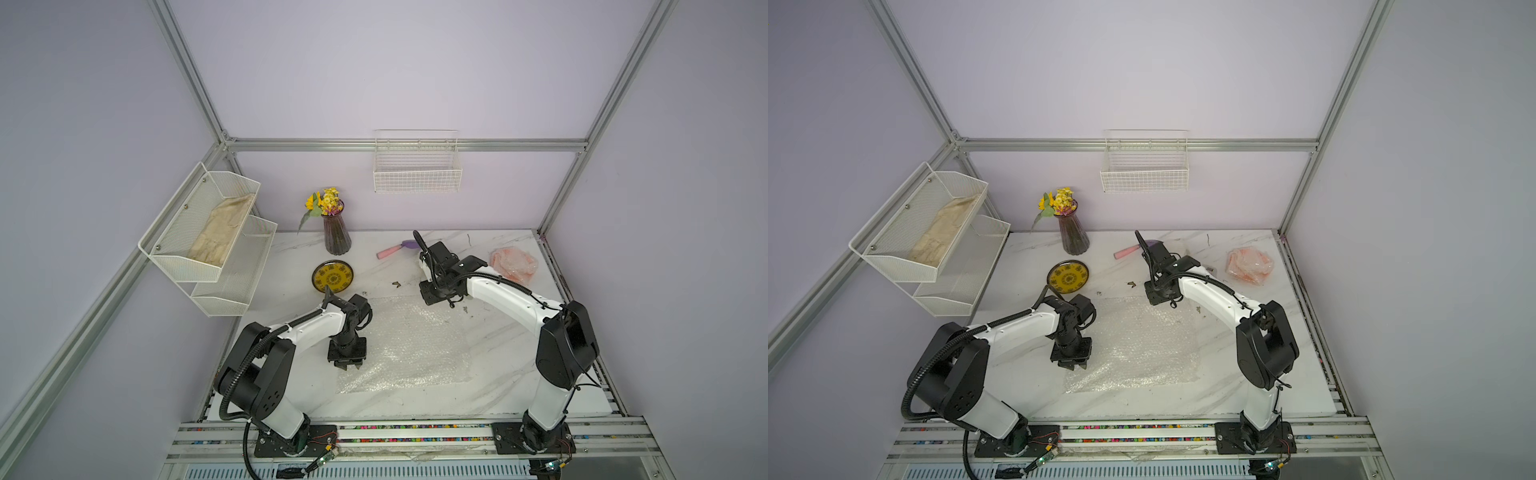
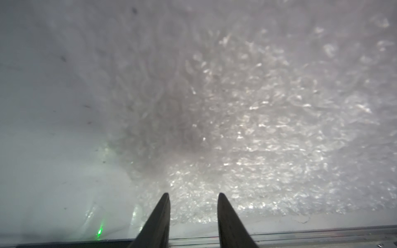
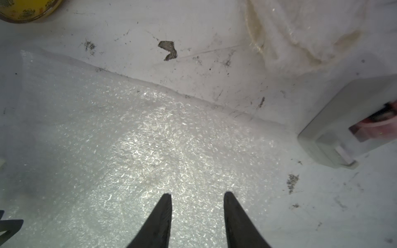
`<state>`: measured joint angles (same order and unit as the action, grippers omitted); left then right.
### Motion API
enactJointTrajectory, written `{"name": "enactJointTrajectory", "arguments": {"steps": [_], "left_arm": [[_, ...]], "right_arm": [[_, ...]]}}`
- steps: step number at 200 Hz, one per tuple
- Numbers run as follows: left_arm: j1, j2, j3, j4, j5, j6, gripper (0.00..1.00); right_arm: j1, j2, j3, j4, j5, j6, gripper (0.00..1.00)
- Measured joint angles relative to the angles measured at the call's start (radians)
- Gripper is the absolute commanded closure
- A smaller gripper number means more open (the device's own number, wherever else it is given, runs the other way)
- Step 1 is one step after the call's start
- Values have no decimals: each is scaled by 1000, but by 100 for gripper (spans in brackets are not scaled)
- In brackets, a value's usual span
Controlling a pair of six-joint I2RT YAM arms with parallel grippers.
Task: Wrap dinner plates in bubble wrap
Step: Adjust the bubble wrap at the center of the board.
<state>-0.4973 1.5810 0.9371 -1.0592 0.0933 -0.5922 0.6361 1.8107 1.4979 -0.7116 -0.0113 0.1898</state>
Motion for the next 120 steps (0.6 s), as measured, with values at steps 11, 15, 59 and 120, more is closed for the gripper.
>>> {"name": "enactJointTrajectory", "arguments": {"steps": [11, 15, 59, 120], "left_arm": [[7, 0, 1, -22, -35, 0, 63], [11, 0, 1, -30, -47, 0, 62], [88, -30, 21, -64, -100, 2, 59], [315, -288, 64, -35, -51, 53, 53]], "right_arm": [[-2, 4, -16, 31, -37, 47, 63], [-3, 4, -21, 43, -48, 63, 64], [-3, 53, -74, 299, -218, 348, 65], [38, 431, 7, 799, -399, 731, 60]]}}
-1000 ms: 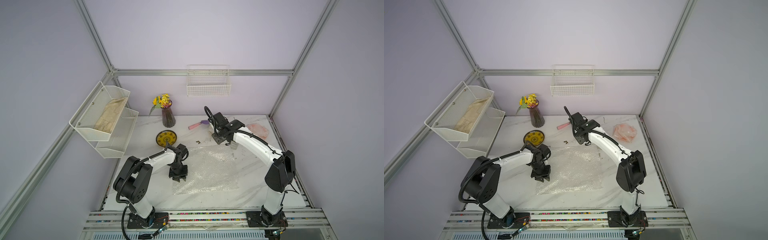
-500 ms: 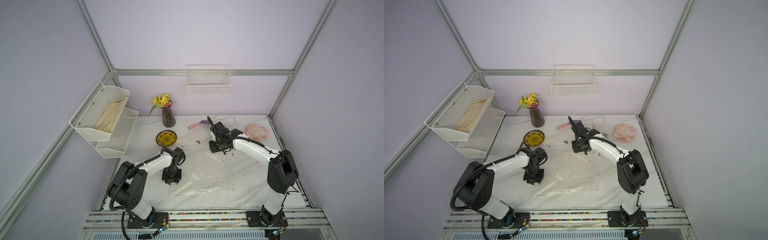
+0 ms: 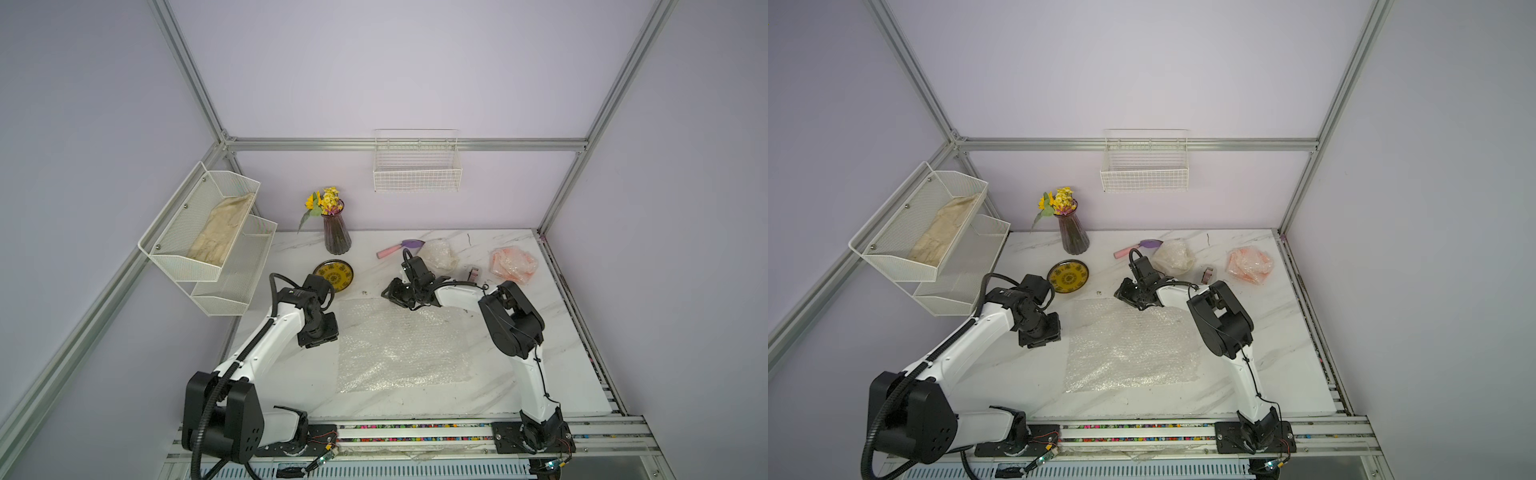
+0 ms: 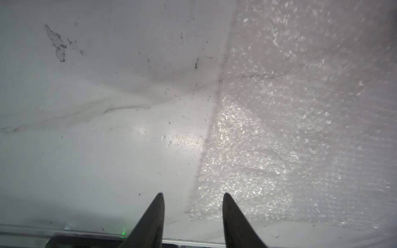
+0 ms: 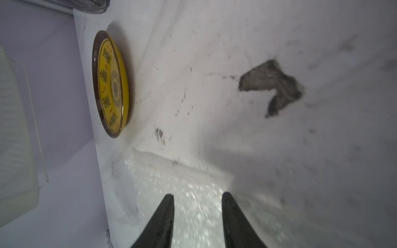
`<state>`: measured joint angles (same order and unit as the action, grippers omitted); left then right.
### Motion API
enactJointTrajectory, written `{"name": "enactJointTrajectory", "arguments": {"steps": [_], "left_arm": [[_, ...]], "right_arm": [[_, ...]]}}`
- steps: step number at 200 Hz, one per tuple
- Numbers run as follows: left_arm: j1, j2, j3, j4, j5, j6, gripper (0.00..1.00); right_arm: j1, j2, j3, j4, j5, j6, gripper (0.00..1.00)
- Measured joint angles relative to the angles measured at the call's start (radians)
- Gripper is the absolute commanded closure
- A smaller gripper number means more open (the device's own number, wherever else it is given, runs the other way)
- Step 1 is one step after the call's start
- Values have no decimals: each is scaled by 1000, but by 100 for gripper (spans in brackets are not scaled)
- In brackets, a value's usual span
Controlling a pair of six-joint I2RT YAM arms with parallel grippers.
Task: Wrap dinner plates in bubble wrap
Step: Adjust the bubble wrap at the center of the board, then pick up the plate from the center of the board.
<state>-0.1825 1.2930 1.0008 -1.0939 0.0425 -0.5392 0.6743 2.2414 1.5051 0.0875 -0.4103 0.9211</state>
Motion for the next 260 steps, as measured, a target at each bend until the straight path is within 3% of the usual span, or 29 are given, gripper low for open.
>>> {"name": "enactJointTrajectory", "arguments": {"steps": [34, 103, 127, 170, 210, 260], "left_arm": [[37, -46, 2, 0, 30, 9, 50], [37, -109, 1, 9, 142, 5, 49], [37, -126, -2, 9, 171, 2, 49], [37, -140, -28, 16, 209, -2, 49], [30, -140, -65, 29, 236, -27, 50], [-50, -83, -85, 100, 249, -83, 51]], "right_arm": [[40, 164, 176, 168, -4, 126, 60], [79, 381, 473, 208, 26, 208, 65], [80, 397, 496, 202, 53, 224, 75], [84, 431, 567, 148, 98, 230, 78], [84, 496, 691, 91, 108, 231, 100], [79, 436, 637, 16, 105, 172, 100]]}}
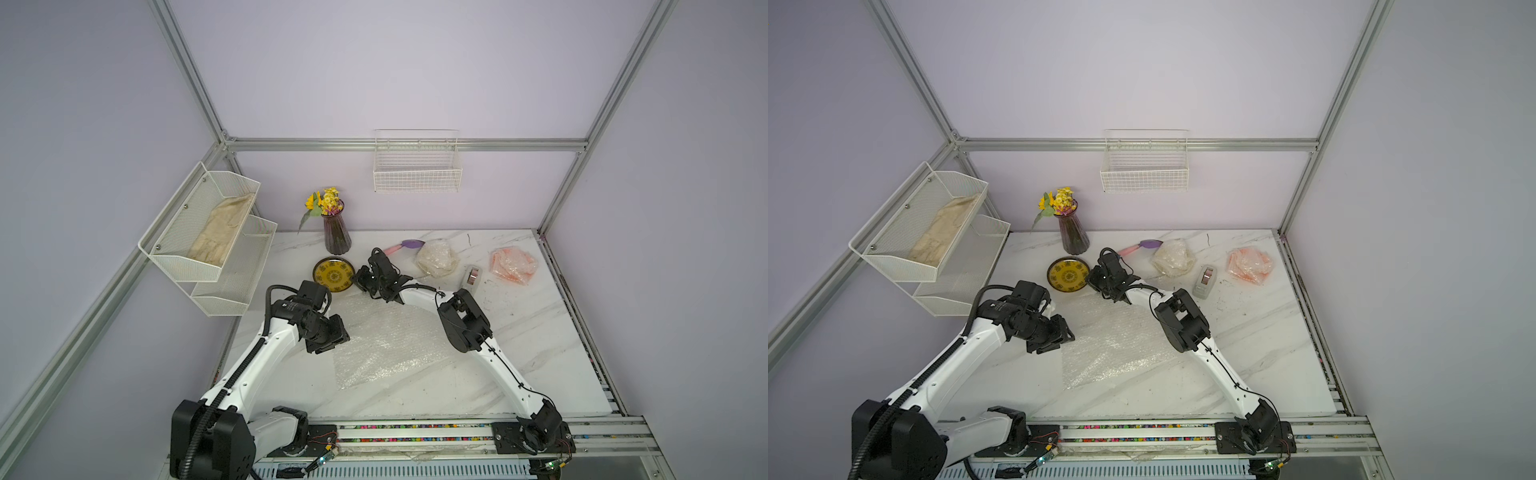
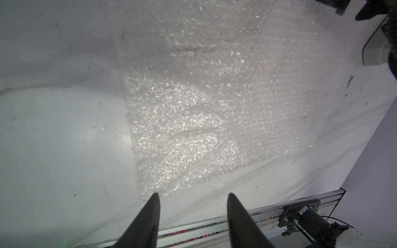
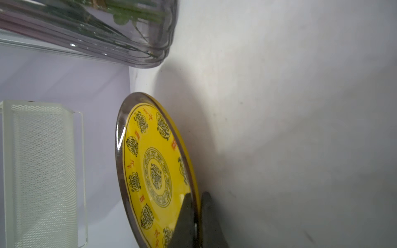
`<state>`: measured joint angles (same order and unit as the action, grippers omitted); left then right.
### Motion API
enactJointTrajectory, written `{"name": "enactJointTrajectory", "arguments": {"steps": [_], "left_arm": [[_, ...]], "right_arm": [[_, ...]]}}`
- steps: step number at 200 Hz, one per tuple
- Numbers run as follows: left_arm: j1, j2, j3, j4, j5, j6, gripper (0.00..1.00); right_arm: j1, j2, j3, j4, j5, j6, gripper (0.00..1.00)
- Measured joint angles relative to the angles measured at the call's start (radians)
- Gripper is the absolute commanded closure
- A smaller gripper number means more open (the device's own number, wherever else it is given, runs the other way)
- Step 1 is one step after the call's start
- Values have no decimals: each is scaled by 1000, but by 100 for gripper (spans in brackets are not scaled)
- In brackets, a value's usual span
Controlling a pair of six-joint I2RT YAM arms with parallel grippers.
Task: Wrap dinner plates in bubble wrap
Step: Pick up the plate from the center of the board, then adjust the bubble wrap at the center of the board.
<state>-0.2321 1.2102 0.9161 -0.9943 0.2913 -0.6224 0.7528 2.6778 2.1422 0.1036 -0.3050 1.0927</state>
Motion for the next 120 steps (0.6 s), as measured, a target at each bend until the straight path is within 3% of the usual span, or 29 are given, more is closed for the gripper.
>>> {"name": "enactJointTrajectory", "arguments": {"steps": [51, 87, 120], "left_arm": [[-31, 103, -32, 89, 0, -22, 63], [-31, 174, -51, 126, -8, -20, 64], [-31, 253, -51, 158, -10, -12, 68]], "right_arm": [[-51, -367, -432, -119, -77, -99, 100], [-113, -663, -735, -150, -166, -170, 100], [-112, -761, -891, -192, -216, -248, 100]]}}
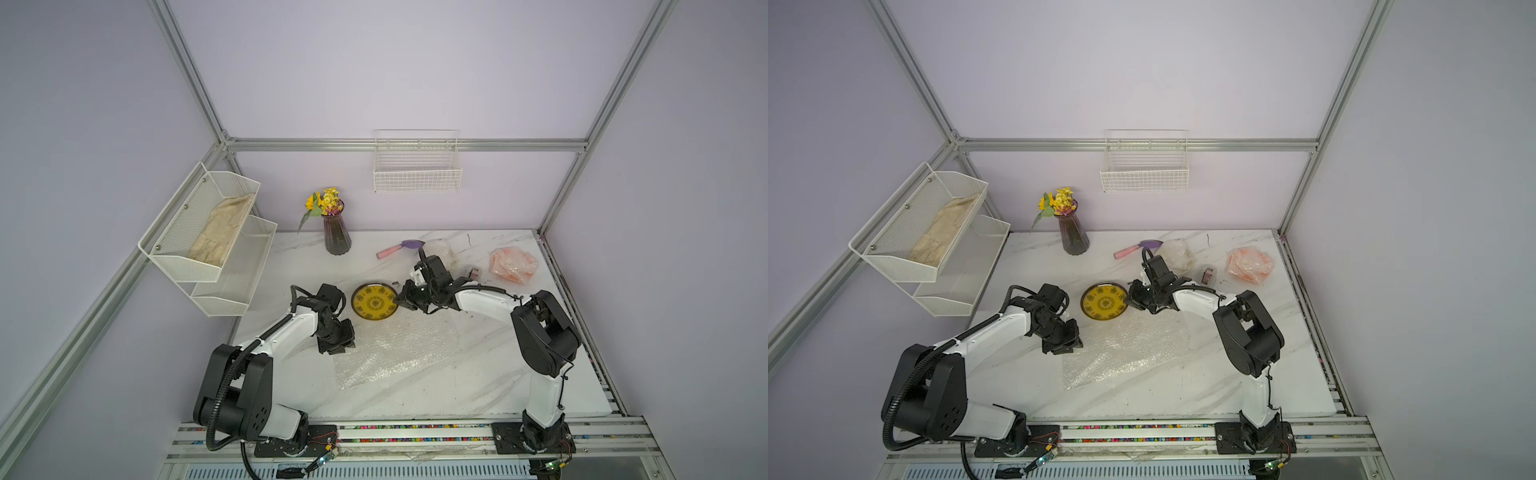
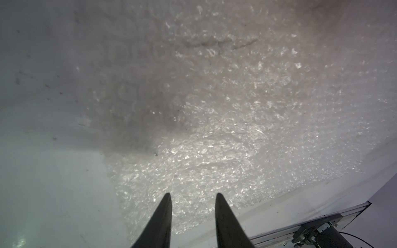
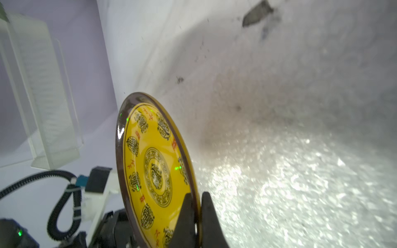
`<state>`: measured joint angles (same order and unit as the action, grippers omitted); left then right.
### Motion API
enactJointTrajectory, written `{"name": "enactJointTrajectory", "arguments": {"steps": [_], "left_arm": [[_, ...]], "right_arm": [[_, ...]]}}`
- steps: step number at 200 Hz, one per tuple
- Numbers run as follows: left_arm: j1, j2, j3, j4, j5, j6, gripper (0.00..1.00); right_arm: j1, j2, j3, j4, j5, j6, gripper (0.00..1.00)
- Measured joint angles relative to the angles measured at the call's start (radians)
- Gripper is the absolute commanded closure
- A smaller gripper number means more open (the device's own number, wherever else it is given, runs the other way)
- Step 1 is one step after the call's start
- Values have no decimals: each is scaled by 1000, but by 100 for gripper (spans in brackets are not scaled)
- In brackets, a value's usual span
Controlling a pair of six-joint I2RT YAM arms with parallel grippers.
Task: Wrap dinner plates in bubble wrap
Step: Adjust the bubble wrap at the center of the board.
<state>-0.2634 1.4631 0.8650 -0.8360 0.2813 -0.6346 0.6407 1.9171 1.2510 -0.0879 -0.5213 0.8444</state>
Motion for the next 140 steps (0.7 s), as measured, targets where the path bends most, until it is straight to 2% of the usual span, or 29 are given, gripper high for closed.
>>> {"name": "enactJointTrajectory", "arguments": {"steps": [25, 52, 78, 100, 140], "left_arm": [[0, 48, 0, 13, -2, 3, 69], [0, 73, 0, 14, -7, 11, 71], [0, 93, 0, 12, -20, 28, 71], [0, 120, 3, 9, -19, 46, 71], [1, 153, 34, -22, -16, 79, 71]], "right_arm": [[8, 2, -74, -47, 9, -48, 100], [10, -3, -88, -90, 64, -143, 100], [17, -63, -157, -82, 108, -178, 100], [36, -172, -278, -74, 152, -150, 100], [147, -382, -486, -52, 270, 5, 100]]}}
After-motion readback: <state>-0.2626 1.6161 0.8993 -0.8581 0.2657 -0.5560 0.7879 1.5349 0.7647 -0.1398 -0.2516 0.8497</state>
